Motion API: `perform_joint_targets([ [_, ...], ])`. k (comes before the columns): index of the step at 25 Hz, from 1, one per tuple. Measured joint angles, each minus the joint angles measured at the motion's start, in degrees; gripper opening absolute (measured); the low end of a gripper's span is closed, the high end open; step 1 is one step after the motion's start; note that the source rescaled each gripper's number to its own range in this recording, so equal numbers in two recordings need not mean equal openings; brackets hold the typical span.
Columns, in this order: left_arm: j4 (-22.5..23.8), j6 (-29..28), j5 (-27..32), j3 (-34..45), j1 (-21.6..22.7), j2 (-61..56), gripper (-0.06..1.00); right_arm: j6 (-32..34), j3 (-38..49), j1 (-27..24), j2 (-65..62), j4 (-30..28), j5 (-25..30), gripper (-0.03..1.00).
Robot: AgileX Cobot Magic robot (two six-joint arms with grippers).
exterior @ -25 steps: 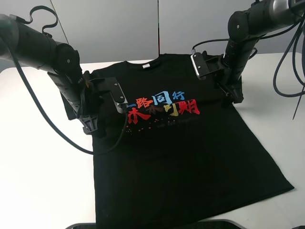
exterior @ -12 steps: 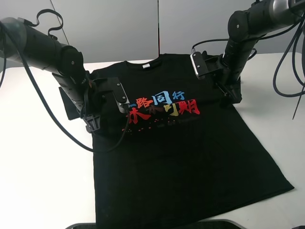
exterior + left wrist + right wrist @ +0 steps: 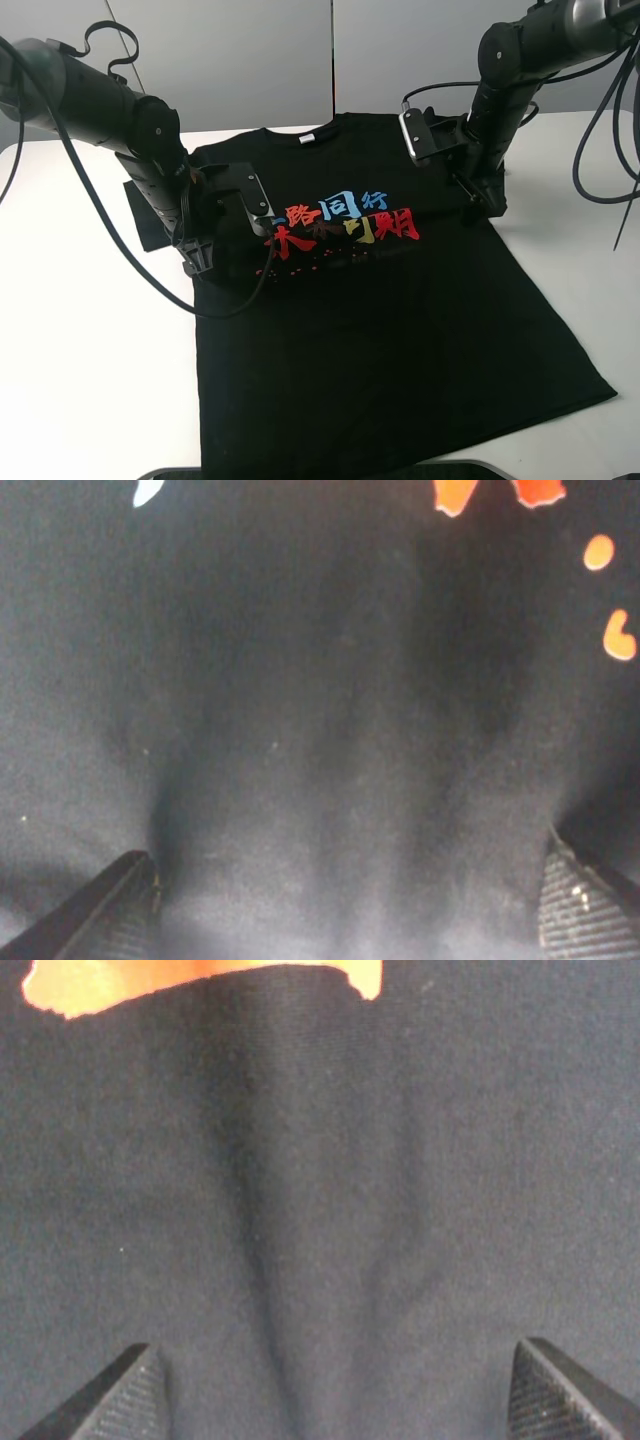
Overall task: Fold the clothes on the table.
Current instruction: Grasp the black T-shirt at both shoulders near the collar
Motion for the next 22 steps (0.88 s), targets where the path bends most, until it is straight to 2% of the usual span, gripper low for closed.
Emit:
perform_joint_targets([
  [22,-0.63,-0.59,6.24,-1.16,0.11,1.60,0.99,-1.61,-0.54,0.02,2.26,0.48,-0.22,0.75],
])
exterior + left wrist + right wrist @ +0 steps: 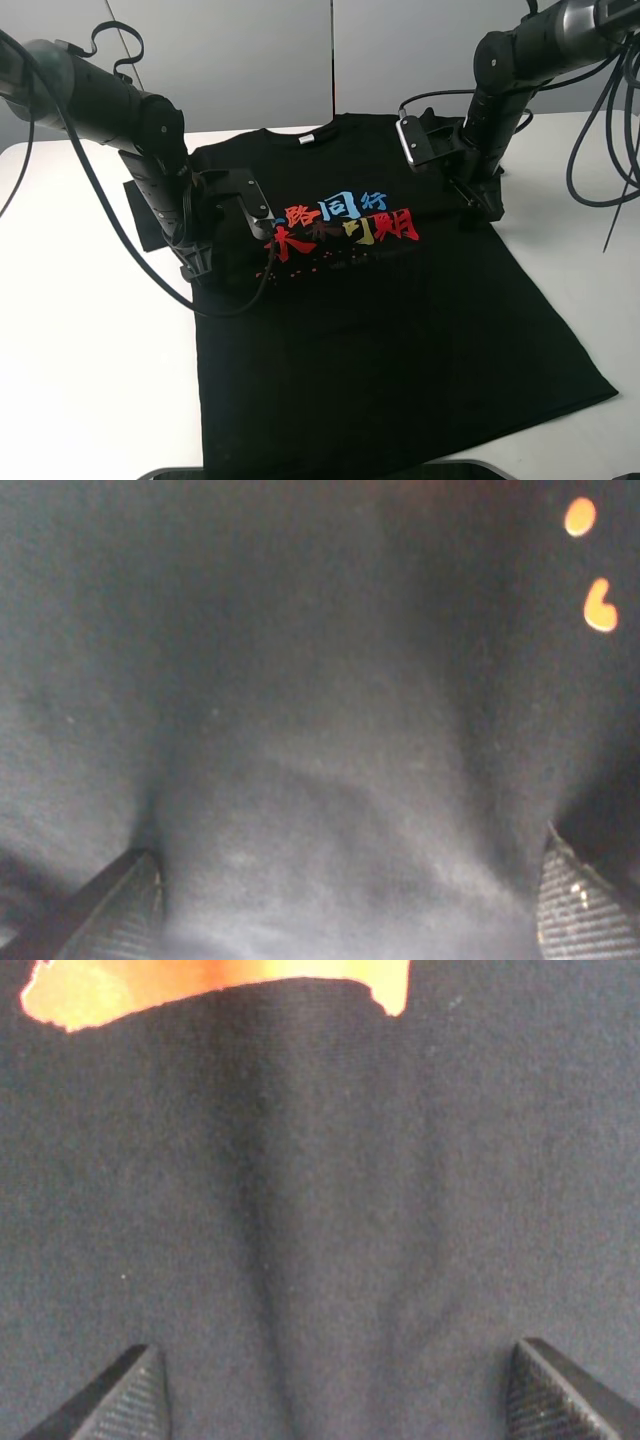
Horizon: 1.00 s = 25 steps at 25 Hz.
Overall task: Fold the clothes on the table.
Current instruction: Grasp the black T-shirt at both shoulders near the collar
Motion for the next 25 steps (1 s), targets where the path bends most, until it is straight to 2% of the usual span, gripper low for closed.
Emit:
perform_joint_targets([
  [5,0.00,0.00,0.94,0.00,0.00,0.00,0.99,0.00,0.00,0.00,0.09,0.00,0.23,0.74],
  [8,0.81,0.12,2.21,-0.40,-0.10,0.13,0.97,0.11,0.00,0.00,0.09,0.12,0.63,0.69],
  [9,1.14,-0.02,2.67,-0.64,-0.10,0.25,0.93,0.11,0.00,0.00,0.22,0.12,1.06,0.65],
  [11,1.54,-1.70,3.69,-1.77,-0.10,0.48,0.77,0.63,0.00,0.00,0.26,0.12,1.64,0.53],
  [12,1.88,-2.59,4.29,-2.36,-0.10,0.73,0.64,1.29,0.00,0.00,0.36,0.12,1.74,0.44],
  [15,2.68,-4.54,5.97,-4.27,-0.10,1.28,0.11,3.93,0.00,0.00,0.35,0.12,1.47,0.09],
  [16,3.09,-4.66,6.23,-4.78,-0.10,1.53,0.05,4.72,0.00,0.00,0.35,0.12,1.22,0.04],
  [18,3.33,-4.78,6.69,-5.82,-0.18,1.97,0.01,5.57,0.00,0.00,0.39,0.12,0.73,0.00],
  [25,3.90,-5.02,6.69,-6.90,-0.18,2.31,0.00,6.51,0.00,0.00,0.39,0.01,0.16,0.00],
])
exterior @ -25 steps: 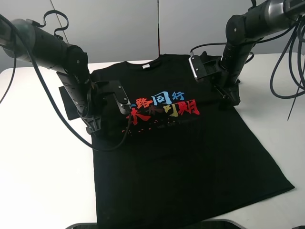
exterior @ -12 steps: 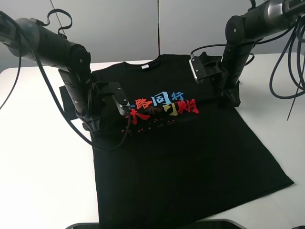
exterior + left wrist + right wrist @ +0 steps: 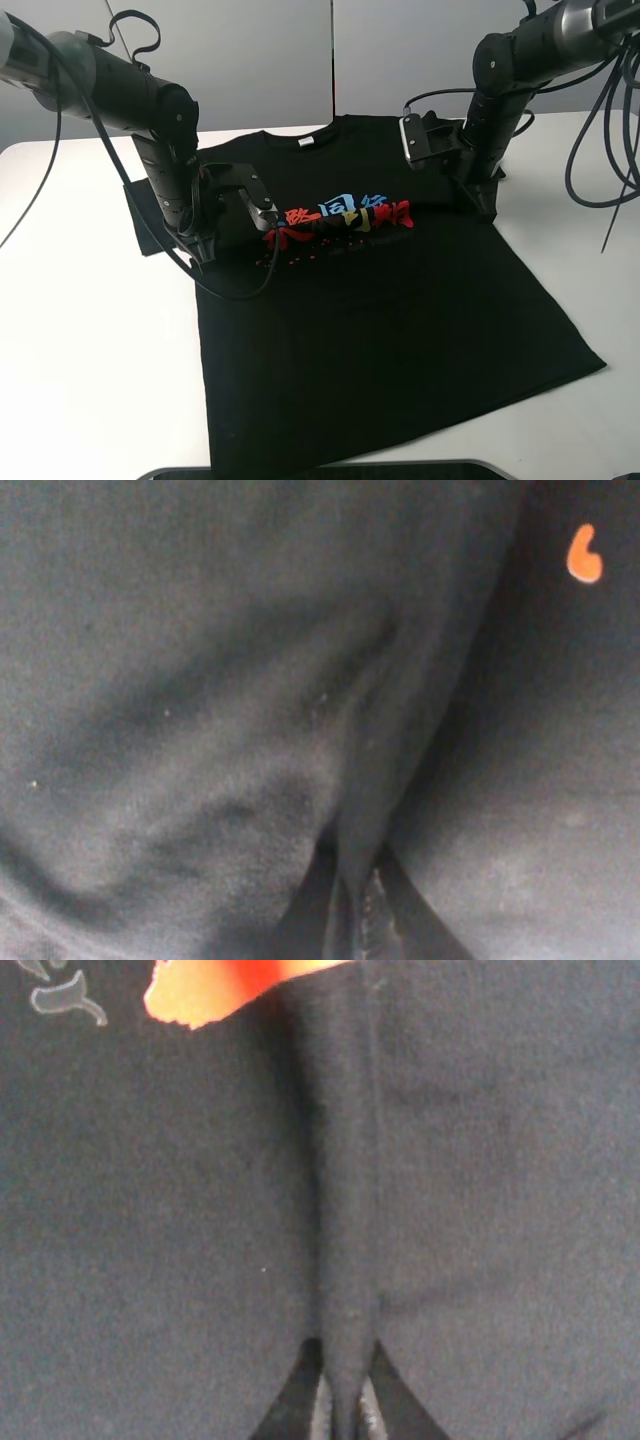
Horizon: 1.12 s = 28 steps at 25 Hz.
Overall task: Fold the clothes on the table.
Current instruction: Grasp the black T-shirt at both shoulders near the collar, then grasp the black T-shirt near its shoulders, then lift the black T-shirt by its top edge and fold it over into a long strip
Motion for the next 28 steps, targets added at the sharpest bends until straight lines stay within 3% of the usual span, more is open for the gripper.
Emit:
perform_joint_targets([
  [10,0.24,0.00,0.00,-0.12,0.00,-0.13,0.00,1.11,0.22,0.00,-1.21,0.22,-1.87,0.00],
  [17,1.21,-0.15,0.00,-3.87,0.00,-6.67,0.00,1.11,0.45,0.00,-9.30,3.62,-3.17,0.00],
  [22,8.05,-5.04,-0.11,-7.94,0.00,-12.94,0.00,2.25,0.54,0.00,-16.45,3.94,-4.51,0.00],
  [28,20.43,-14.13,-0.68,-16.94,0.00,-16.64,0.00,4.08,-0.76,0.00,-26.35,2.58,-12.41,0.00],
])
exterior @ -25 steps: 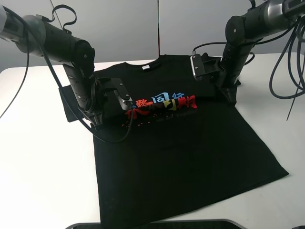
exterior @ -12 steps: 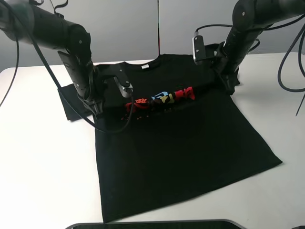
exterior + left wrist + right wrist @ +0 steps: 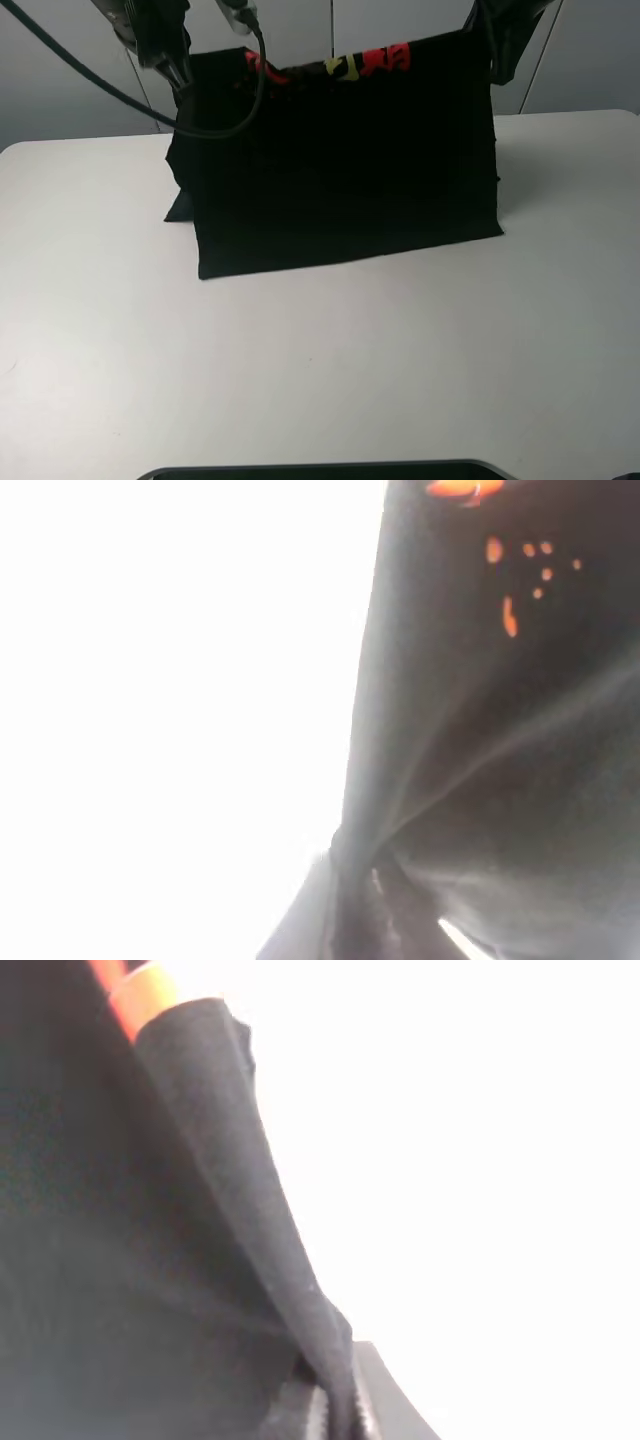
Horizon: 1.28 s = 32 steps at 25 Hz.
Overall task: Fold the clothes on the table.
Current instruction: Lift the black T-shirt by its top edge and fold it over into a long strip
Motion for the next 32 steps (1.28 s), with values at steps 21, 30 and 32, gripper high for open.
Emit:
perform_joint_targets([
  [21,-30.21,17.92,24.62,-1.91,-0.30,-0.83,0.00,6.26,2.27,0.00,-2.18,19.99,36.82,0.00],
  [30,-25.99,23.18,25.14,22.67,-0.54,-0.43,0.00,4.17,16.70,0.00,-2.18,21.42,37.43,0.00],
  [32,-24.33,22.26,24.88,23.20,-0.54,-0.43,0.00,4.17,16.89,0.00,-2.18,21.53,35.69,0.00],
])
